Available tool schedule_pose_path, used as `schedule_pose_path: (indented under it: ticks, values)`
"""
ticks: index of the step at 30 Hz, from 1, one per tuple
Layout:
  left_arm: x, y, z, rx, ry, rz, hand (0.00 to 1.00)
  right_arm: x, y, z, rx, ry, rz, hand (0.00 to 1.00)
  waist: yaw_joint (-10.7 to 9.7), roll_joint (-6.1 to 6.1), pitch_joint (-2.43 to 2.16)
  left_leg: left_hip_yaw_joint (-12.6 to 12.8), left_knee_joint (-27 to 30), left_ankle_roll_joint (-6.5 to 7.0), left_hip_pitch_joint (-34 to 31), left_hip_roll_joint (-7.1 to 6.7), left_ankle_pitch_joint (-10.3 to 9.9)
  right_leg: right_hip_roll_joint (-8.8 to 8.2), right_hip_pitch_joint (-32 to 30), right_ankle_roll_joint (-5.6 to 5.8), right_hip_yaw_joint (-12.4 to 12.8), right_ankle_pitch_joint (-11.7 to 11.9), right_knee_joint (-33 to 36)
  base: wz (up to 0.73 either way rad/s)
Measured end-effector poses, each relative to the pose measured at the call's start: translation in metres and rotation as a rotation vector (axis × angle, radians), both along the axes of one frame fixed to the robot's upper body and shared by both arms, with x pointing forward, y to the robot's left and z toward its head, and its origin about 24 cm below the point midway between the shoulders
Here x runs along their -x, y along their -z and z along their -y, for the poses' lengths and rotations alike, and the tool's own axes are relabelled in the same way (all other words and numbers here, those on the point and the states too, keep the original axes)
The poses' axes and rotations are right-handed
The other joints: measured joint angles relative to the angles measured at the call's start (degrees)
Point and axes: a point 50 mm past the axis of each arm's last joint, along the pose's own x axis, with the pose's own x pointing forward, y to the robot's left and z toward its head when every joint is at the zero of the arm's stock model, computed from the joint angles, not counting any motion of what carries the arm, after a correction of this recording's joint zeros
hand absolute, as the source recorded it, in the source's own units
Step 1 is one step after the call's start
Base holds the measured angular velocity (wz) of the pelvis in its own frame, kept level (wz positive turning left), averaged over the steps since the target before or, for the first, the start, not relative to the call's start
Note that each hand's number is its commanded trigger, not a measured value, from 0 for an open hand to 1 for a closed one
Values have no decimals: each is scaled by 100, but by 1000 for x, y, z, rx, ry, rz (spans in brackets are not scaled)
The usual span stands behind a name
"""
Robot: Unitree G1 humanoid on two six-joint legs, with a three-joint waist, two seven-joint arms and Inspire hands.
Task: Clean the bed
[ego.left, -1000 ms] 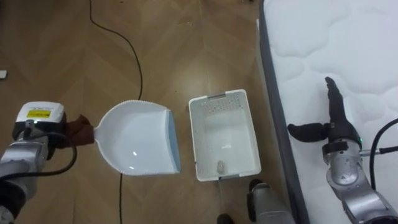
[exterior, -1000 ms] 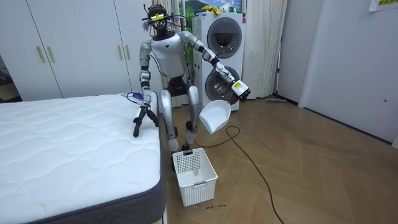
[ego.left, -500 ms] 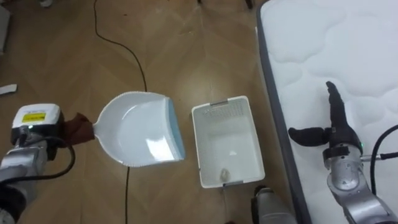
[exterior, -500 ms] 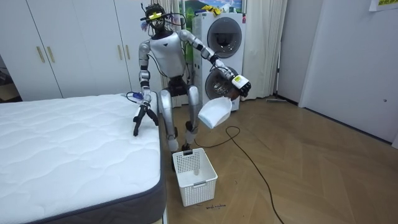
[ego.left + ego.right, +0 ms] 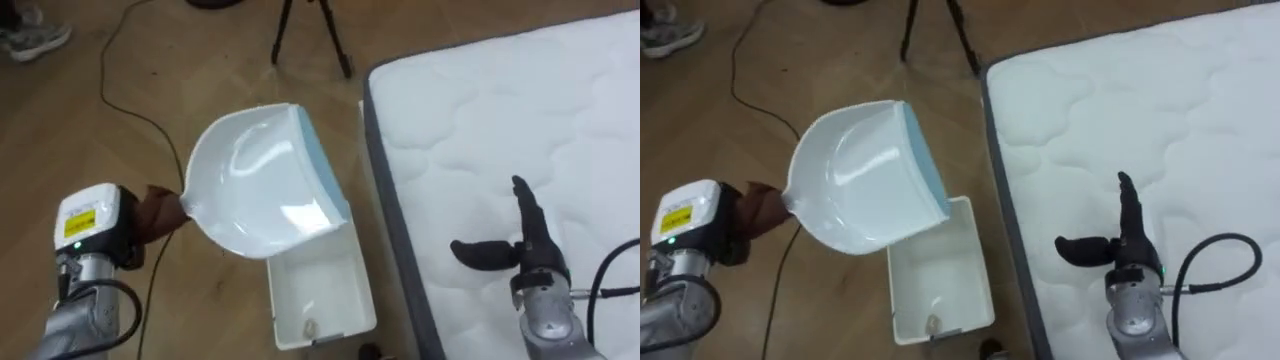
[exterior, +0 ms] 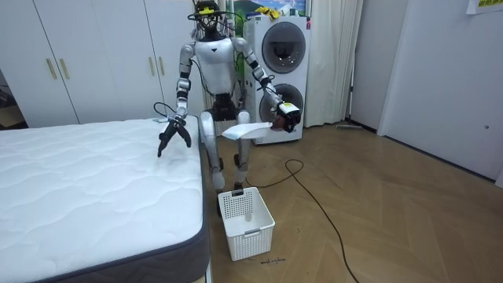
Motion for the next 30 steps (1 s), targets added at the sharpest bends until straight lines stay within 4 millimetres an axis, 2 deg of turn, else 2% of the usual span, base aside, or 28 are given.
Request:
schedule_pose_path:
  ticks: [3, 4, 5, 6, 7, 8, 9, 10, 11, 12, 13, 14, 15, 16, 17, 18, 20, 21, 23, 26, 30]
  values:
    - [6, -4, -1, 28, -29, 49, 100, 9, 3, 0, -13, -3, -24, 0, -8, -67, -53, 418, -164, 6, 314, 45, 10, 169, 241, 22, 268, 198, -258, -83]
    - [8, -7, -3, 46, -47, 77, 100, 11, 4, -2, -25, -12, -42, 0, -4, -89, -57, 657, -246, 3, 416, 110, 44, 260, 407, 24, 384, 451, -587, -113]
    - [13, -10, -6, 66, -70, 98, 100, 11, 4, -5, -38, -25, -47, 0, 9, -99, -58, 985, -359, 39, 501, 252, 103, 344, 666, 6, 349, 853, -1170, -128]
    - [16, -11, -7, 74, -79, 109, 100, 11, 3, -6, -42, -28, -45, 0, 61, -84, -53, 1247, -459, 51, 544, 354, 120, 328, 738, -1, 134, 912, -1253, -124]
    - [16, -12, -4, 93, -80, 124, 100, 14, 4, -6, -55, -10, -46, 0, 118, -81, -42, 1709, -500, 49, 648, 449, 146, 187, 763, 6, -647, 330, -612, -107]
    - [15, -13, 2, 115, -72, 138, 100, 17, 5, -3, -58, 7, -62, 0, 198, -117, -40, 2112, -678, 62, 852, 436, 206, -123, 872, 106, -1160, -369, 187, -92]
    - [15, -13, 6, 128, -68, 146, 100, 17, 5, -2, -57, 15, -61, 0, 225, -122, -39, 2346, -751, 62, 944, 435, 207, -320, 954, 157, -1367, -618, 526, -89]
    - [13, -15, 11, 151, -60, 163, 100, 17, 5, -2, -53, 25, -54, 0, 302, -157, -39, 2820, -827, 62, 1074, 418, 207, -769, 1122, 361, -1618, -1003, 1115, -96]
    - [12, -15, 13, 172, -61, 175, 100, 14, 3, -1, -51, 31, -44, 0, 365, -209, -30, 3210, -821, 62, 1147, 417, 207, -1170, 1336, 506, -1705, -1130, 1385, -105]
    - [13, -14, 15, 190, -68, 176, 100, 13, 2, -1, -56, 34, -38, 0, 438, -219, -33, 3406, -815, 62, 1176, 418, 207, -1334, 1456, 529, -1701, -1142, 1375, -139]
    - [14, -12, 17, 225, -85, 176, 100, 12, 1, -2, -77, 43, -22, 0, 624, -260, -22, 3722, -795, 62, 1242, 411, 206, -1672, 1650, 561, -1701, -1077, 1190, -169]
    - [16, -9, 18, 270, -112, 178, 100, 9, 0, -5, -93, 31, -10, 0, 792, -333, -6, 3515, -771, 69, 1220, 370, 202, -1892, 1712, 679, -1721, -1004, 765, -181]
    - [17, -8, 17, 296, -128, 177, 100, 7, -1, -8, -97, 17, -8, 0, 844, -356, 10, 3130, -776, 69, 1195, 345, 202, -1897, 1713, 738, -1761, -1011, 611, -192]
    - [20, -4, 17, 349, -159, 165, 100, 4, -1, -13, -97, -17, -10, 0, 911, -351, 10, 2258, -724, 58, 1081, 333, 208, -1823, 1762, 775, -1869, -974, 305, -181]
    - [22, -2, 17, 402, -184, 157, 100, 3, -2, -18, -97, -51, -8, 0, 860, -367, 6, 1828, -552, 50, 949, 390, 212, -1723, 1953, 851, -1900, -894, -95, -175]
    - [21, -1, 19, 454, -193, 151, 100, 1, -5, -22, -105, -82, -2, 0, 704, -379, 8, 1664, -469, 40, 892, 432, 207, -1656, 2061, 888, -1994, -840, -435, -109]
    - [20, 3, 25, 533, -184, 128, 100, 0, -6, -23, -111, -111, -3, 0, 426, -398, 15, 1660, -466, -61, 925, 463, 222, -1595, 2069, 913, -2037, -813, -583, -63]
    - [21, 5, 28, 556, -179, 115, 100, 0, -6, -23, -117, -115, -7, 0, 361, -404, 16, 1679, -492, -90, 942, 468, 239, -1578, 2062, 904, -2039, -807, -600, -58]
    - [24, 13, 43, 653, -155, 59, 100, 3, -2, -26, -154, -120, -20, 0, 110, -419, 9, 1830, -607, -178, 1032, 544, 281, -1472, 1994, 829, -1971, -736, -641, -41]
    - [31, 25, 59, 718, -106, -44, 100, 6, 1, -30, -173, -142, -38, 0, -36, -458, 6, 1916, -683, -292, 1042, 610, 345, -1342, 1872, 750, -1825, -690, -639, -28]
    - [46, 38, 65, 736, -83, -153, 100, 14, 5, -29, -156, -150, -58, 0, -176, -508, 6, 1979, -673, -403, 1067, 744, 410, -1206, 1781, 613, -1781, -642, -656, -22]
